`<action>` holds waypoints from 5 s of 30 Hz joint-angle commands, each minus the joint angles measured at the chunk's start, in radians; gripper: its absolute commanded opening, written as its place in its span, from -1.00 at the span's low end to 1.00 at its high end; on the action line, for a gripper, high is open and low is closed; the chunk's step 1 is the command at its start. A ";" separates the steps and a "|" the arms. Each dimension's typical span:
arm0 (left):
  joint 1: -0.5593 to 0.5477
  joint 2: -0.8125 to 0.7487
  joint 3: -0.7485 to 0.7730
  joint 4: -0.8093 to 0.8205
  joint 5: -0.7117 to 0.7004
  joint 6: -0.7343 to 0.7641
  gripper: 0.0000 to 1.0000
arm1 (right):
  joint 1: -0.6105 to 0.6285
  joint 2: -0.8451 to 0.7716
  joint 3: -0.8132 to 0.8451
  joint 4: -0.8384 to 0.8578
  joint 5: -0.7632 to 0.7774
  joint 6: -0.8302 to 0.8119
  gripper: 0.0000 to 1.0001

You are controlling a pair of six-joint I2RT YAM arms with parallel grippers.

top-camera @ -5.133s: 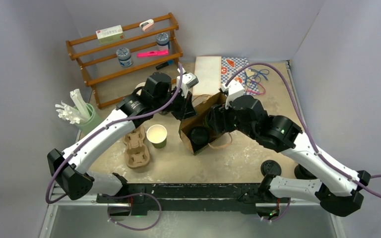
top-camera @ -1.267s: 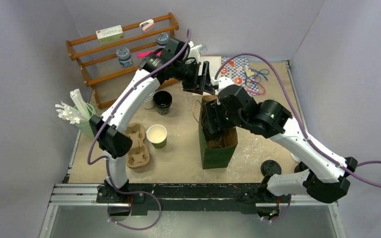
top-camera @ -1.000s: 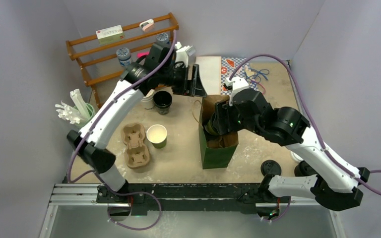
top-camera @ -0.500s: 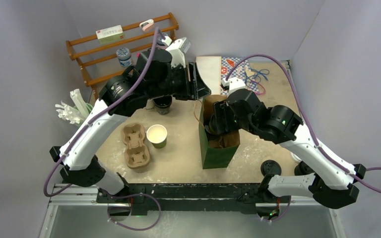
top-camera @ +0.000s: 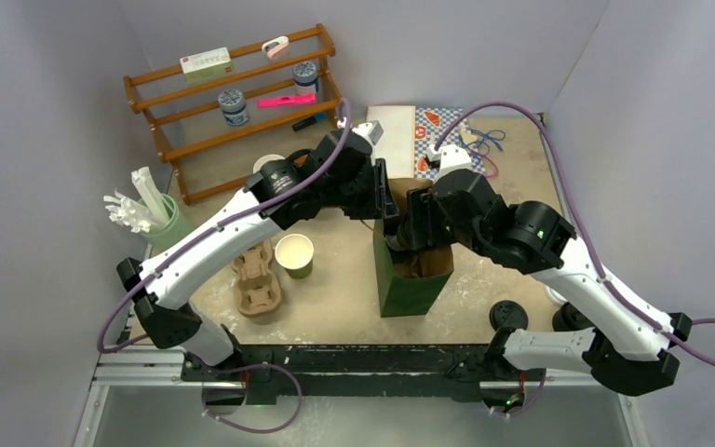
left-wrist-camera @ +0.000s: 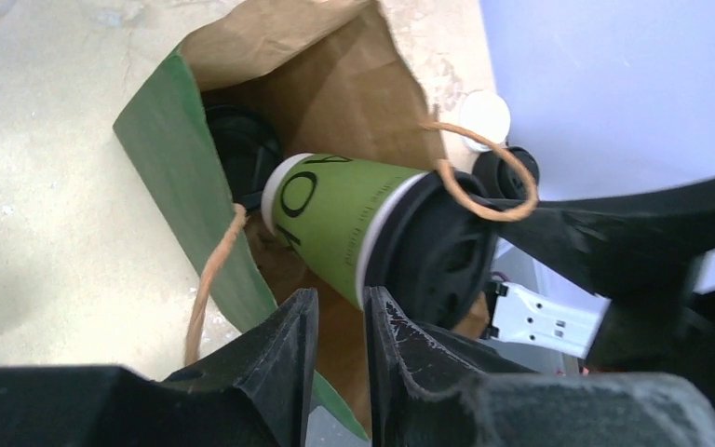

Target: Pack the takeout coffee

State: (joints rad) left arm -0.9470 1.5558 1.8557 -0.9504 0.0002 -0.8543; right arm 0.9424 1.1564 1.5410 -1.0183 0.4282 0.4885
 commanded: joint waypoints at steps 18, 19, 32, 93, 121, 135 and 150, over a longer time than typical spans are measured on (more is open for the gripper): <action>0.044 0.065 -0.091 -0.010 -0.050 -0.012 0.00 | 0.002 0.028 -0.025 -0.041 0.043 0.072 -0.93; 0.047 0.074 -0.087 -0.008 -0.051 -0.008 0.00 | 0.002 0.031 -0.025 -0.041 0.063 0.079 -0.93; 0.052 0.032 -0.174 0.073 -0.115 -0.091 -0.97 | 0.004 0.099 0.091 -0.109 0.001 0.119 -1.00; -0.016 -0.356 -0.776 0.924 -0.221 0.186 -1.00 | 0.024 -0.201 -0.464 0.373 0.043 -0.108 -1.00; -0.016 -0.376 -0.879 1.048 0.030 0.295 -1.00 | 0.022 -0.082 -0.681 0.602 0.031 -0.040 -1.00; -0.015 -0.460 -0.896 0.892 0.013 0.321 -1.00 | 0.022 -0.149 -0.810 0.756 0.026 -0.005 -1.00; -0.016 -0.480 -0.891 0.842 0.027 0.354 -1.00 | 0.022 -0.171 -0.831 0.794 0.072 -0.076 -1.00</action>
State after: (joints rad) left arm -0.9627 1.1084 0.9428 -0.0853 -0.0029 -0.5278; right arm 0.9688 0.9684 0.7097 -0.2211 0.4587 0.4389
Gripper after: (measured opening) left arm 0.024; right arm 0.713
